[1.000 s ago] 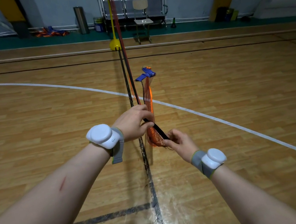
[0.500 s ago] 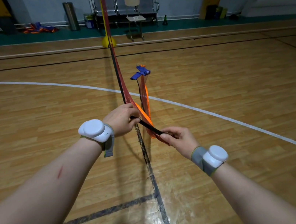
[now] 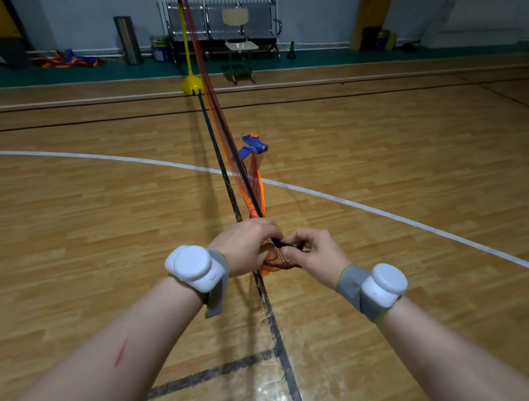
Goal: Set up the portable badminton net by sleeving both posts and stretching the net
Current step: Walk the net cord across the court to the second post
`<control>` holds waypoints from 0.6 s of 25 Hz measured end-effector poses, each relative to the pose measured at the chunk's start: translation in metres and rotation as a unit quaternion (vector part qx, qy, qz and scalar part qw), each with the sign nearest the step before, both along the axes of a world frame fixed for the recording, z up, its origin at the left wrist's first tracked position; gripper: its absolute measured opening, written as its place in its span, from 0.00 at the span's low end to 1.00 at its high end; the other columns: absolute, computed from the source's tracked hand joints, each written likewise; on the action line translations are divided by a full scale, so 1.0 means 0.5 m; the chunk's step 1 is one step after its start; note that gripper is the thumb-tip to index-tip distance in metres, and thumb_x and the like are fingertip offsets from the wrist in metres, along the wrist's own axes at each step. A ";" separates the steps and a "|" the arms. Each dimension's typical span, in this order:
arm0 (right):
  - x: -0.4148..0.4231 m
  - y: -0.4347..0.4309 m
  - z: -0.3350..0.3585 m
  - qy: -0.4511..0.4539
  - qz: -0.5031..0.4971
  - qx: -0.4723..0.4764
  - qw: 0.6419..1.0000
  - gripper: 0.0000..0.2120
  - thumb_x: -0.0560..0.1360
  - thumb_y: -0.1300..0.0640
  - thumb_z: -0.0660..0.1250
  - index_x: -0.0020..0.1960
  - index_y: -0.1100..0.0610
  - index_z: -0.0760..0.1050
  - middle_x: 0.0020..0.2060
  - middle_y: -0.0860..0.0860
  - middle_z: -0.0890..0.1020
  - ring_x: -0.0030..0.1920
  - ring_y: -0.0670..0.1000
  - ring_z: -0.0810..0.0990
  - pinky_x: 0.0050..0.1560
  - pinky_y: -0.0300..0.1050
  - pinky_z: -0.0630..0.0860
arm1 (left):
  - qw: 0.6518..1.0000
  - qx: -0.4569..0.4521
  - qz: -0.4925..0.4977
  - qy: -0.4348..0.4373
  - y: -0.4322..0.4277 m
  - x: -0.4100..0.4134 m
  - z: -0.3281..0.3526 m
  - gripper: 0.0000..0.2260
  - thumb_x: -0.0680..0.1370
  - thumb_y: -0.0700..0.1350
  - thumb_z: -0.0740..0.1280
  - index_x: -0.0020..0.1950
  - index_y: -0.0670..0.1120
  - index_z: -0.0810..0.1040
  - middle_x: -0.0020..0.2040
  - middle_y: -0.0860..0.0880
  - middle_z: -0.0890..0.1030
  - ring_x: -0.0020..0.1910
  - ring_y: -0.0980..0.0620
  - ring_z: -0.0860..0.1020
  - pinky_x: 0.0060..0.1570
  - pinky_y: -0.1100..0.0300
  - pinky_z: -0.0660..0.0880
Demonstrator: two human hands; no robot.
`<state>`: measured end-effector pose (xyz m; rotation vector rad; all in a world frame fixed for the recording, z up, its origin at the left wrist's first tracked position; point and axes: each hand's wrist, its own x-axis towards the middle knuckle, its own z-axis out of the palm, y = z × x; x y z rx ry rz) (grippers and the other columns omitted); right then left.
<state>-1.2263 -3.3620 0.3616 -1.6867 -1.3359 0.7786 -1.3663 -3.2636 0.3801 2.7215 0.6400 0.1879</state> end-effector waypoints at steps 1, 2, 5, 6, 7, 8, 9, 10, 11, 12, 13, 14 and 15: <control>-0.001 0.000 -0.005 0.000 -0.003 0.009 1.000 0.09 0.72 0.62 0.68 0.39 0.49 0.76 0.36 0.48 0.77 0.36 0.39 0.73 0.39 0.31 0.71 | 1.000 0.000 0.009 -0.001 0.000 -0.006 0.002 0.10 0.77 0.44 0.63 0.57 0.47 0.77 0.56 0.50 0.78 0.57 0.51 0.75 0.55 0.52 0.73; -0.007 0.001 -0.015 -0.001 -0.009 0.017 1.000 0.12 0.72 0.63 0.69 0.38 0.47 0.75 0.36 0.48 0.76 0.35 0.37 0.73 0.39 0.30 0.70 | 1.000 -0.003 0.022 0.003 0.001 -0.018 0.004 0.09 0.77 0.45 0.64 0.55 0.46 0.78 0.55 0.49 0.79 0.56 0.50 0.75 0.55 0.51 0.73; -0.016 0.003 -0.045 0.003 -0.015 0.008 1.000 0.12 0.72 0.62 0.70 0.35 0.48 0.73 0.36 0.49 0.76 0.35 0.38 0.73 0.40 0.34 0.70 | 0.999 0.004 0.038 0.017 0.000 -0.039 0.006 0.07 0.78 0.44 0.63 0.51 0.44 0.79 0.52 0.47 0.79 0.55 0.48 0.75 0.55 0.50 0.72; -0.020 0.004 -0.052 0.011 -0.004 -0.004 1.000 0.11 0.72 0.61 0.69 0.35 0.49 0.73 0.34 0.47 0.76 0.33 0.37 0.73 0.39 0.32 0.70 | 0.999 0.010 0.036 0.019 -0.005 -0.044 0.006 0.07 0.78 0.43 0.62 0.51 0.44 0.79 0.52 0.47 0.79 0.55 0.49 0.74 0.55 0.50 0.72; -0.022 0.003 -0.060 0.017 0.006 -0.017 1.000 0.10 0.73 0.60 0.68 0.35 0.50 0.72 0.33 0.46 0.75 0.32 0.37 0.73 0.37 0.29 0.69 | 0.999 0.012 0.036 0.013 -0.008 -0.050 0.006 0.07 0.78 0.43 0.61 0.51 0.43 0.78 0.51 0.47 0.79 0.55 0.49 0.74 0.55 0.51 0.71; -0.022 -0.001 -0.068 0.019 0.011 -0.029 0.999 0.10 0.74 0.59 0.67 0.36 0.51 0.71 0.33 0.45 0.75 0.32 0.37 0.73 0.37 0.28 0.69 | 0.999 0.011 0.039 0.000 -0.008 -0.059 0.008 0.07 0.79 0.43 0.61 0.51 0.43 0.78 0.51 0.48 0.79 0.55 0.49 0.73 0.55 0.52 0.71; -0.017 -0.007 -0.077 0.020 0.013 -0.039 0.999 0.10 0.75 0.58 0.66 0.36 0.52 0.70 0.33 0.46 0.75 0.33 0.38 0.72 0.37 0.29 0.69 | 0.999 0.009 0.047 -0.016 -0.006 -0.067 0.012 0.08 0.79 0.43 0.61 0.51 0.43 0.78 0.51 0.47 0.79 0.55 0.49 0.73 0.54 0.53 0.71; -0.014 -0.018 -0.086 0.026 0.012 -0.046 0.999 0.09 0.76 0.59 0.65 0.37 0.53 0.70 0.33 0.47 0.74 0.35 0.41 0.72 0.38 0.30 0.69 | 0.998 0.009 0.059 -0.032 -0.002 -0.079 0.018 0.07 0.79 0.43 0.61 0.51 0.43 0.78 0.51 0.47 0.79 0.55 0.49 0.73 0.54 0.54 0.71; -0.011 -0.030 -0.095 0.040 0.008 -0.050 0.998 0.07 0.76 0.59 0.64 0.40 0.54 0.70 0.34 0.49 0.74 0.37 0.44 0.73 0.40 0.31 0.69 | 0.996 0.008 0.070 -0.046 0.003 -0.091 0.026 0.07 0.79 0.43 0.61 0.51 0.43 0.77 0.51 0.47 0.79 0.54 0.49 0.73 0.54 0.55 0.70; -0.011 -0.040 -0.101 0.054 0.002 -0.056 0.997 0.04 0.76 0.59 0.64 0.43 0.54 0.71 0.35 0.50 0.75 0.38 0.46 0.73 0.43 0.33 0.71 | 0.995 0.007 0.077 -0.056 0.009 -0.101 0.031 0.07 0.79 0.43 0.61 0.51 0.43 0.77 0.51 0.47 0.79 0.54 0.49 0.73 0.53 0.57 0.70; -0.015 -0.046 -0.102 0.064 -0.001 -0.055 0.996 0.02 0.76 0.59 0.64 0.47 0.54 0.72 0.37 0.51 0.74 0.40 0.47 0.74 0.45 0.37 0.71 | 0.995 0.008 0.077 -0.059 0.011 -0.108 0.037 0.07 0.79 0.43 0.61 0.50 0.43 0.77 0.50 0.48 0.78 0.54 0.49 0.74 0.53 0.57 0.69; -0.023 -0.046 -0.100 0.064 -0.003 -0.049 0.997 0.05 0.76 0.59 0.65 0.51 0.54 0.73 0.38 0.51 0.75 0.42 0.47 0.74 0.47 0.39 0.72 | 0.996 0.011 0.074 -0.056 0.012 -0.111 0.041 0.07 0.79 0.43 0.61 0.50 0.43 0.77 0.50 0.48 0.78 0.54 0.50 0.73 0.53 0.58 0.69; -0.038 -0.040 -0.093 0.066 -0.003 -0.037 0.997 0.08 0.75 0.59 0.67 0.53 0.54 0.74 0.40 0.50 0.75 0.43 0.46 0.75 0.48 0.37 0.73 | 0.996 0.015 0.068 -0.052 0.008 -0.114 0.045 0.07 0.79 0.43 0.61 0.51 0.43 0.78 0.50 0.48 0.78 0.54 0.50 0.73 0.54 0.58 0.69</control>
